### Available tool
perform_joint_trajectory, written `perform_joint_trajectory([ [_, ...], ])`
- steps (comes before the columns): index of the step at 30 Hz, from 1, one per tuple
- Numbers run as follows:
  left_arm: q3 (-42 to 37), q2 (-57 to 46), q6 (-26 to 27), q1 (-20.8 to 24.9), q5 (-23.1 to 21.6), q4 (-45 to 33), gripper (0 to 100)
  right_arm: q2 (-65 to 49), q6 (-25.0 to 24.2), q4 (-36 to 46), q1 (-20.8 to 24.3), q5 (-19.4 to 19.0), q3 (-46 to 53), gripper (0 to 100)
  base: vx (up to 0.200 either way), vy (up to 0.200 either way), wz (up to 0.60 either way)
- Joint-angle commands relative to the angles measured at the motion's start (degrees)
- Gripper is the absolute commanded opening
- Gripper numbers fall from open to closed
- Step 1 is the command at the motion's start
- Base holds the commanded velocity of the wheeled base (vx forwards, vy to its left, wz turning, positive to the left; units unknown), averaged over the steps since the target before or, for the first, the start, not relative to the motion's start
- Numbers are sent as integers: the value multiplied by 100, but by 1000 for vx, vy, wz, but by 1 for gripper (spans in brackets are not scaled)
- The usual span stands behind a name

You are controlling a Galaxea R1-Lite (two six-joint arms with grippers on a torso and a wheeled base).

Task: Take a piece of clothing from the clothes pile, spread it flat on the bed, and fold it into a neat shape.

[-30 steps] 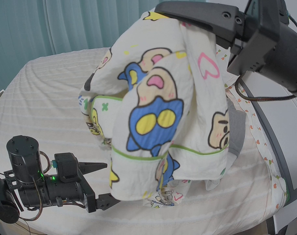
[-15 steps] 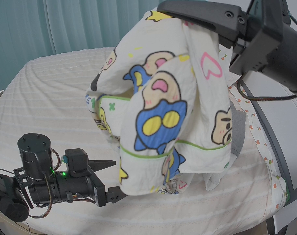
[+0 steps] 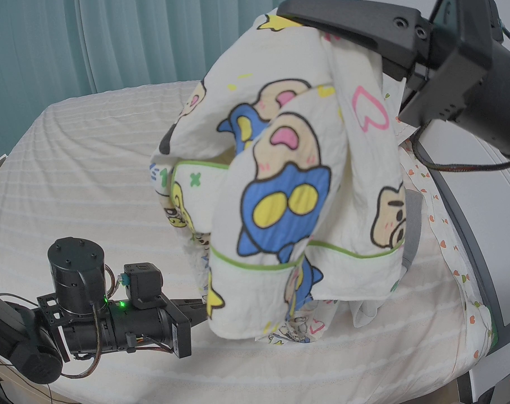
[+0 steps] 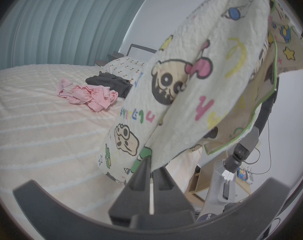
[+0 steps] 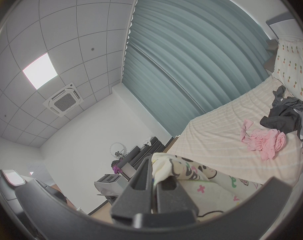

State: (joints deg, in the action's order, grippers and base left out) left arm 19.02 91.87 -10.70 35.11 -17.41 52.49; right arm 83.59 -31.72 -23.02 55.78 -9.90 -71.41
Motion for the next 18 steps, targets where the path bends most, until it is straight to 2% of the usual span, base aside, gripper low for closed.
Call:
perform_joint_trajectory([
  [1, -100, -635, -424, 84, 9, -2, 0, -159, -1, -1, -120, -12, 101, 0, 0, 0, 0],
  [6, -205, -1373, -740, 31, 141, -2, 0, -361, -1, -1, -454, -47, 321, 0, 0, 0, 0],
  [10, -205, -1786, -767, -22, 510, -11, 0, -423, -1, -1, -859, -74, 470, 0, 0, 0, 0],
  [11, -153, -1936, -731, -13, 1082, 15, 0, -423, -10, -10, -1105, -74, 523, 0, 0, 0, 0],
  [12, -135, -1971, -731, -4, 1266, 15, 0, -423, -10, -10, -1175, -82, 549, 0, 0, 0, 0],
  [13, -82, -2076, -687, 31, 1697, 15, 0, -423, -18, -10, -1342, -100, 593, 0, 0, 0, 0],
  [14, -56, -2103, -661, 31, 1802, 15, 0, -423, -18, -10, -1386, -109, 620, 0, 0, 0, 0],
  [15, 5, -2182, -573, 14, 2101, 24, 0, -431, -27, -10, -1509, -161, 699, 0, 0, 0, 0],
  [18, 225, -2367, -441, -30, 2470, 24, 0, -510, -45, -19, -1658, -205, 875, 0, 0, 0, 0],
])
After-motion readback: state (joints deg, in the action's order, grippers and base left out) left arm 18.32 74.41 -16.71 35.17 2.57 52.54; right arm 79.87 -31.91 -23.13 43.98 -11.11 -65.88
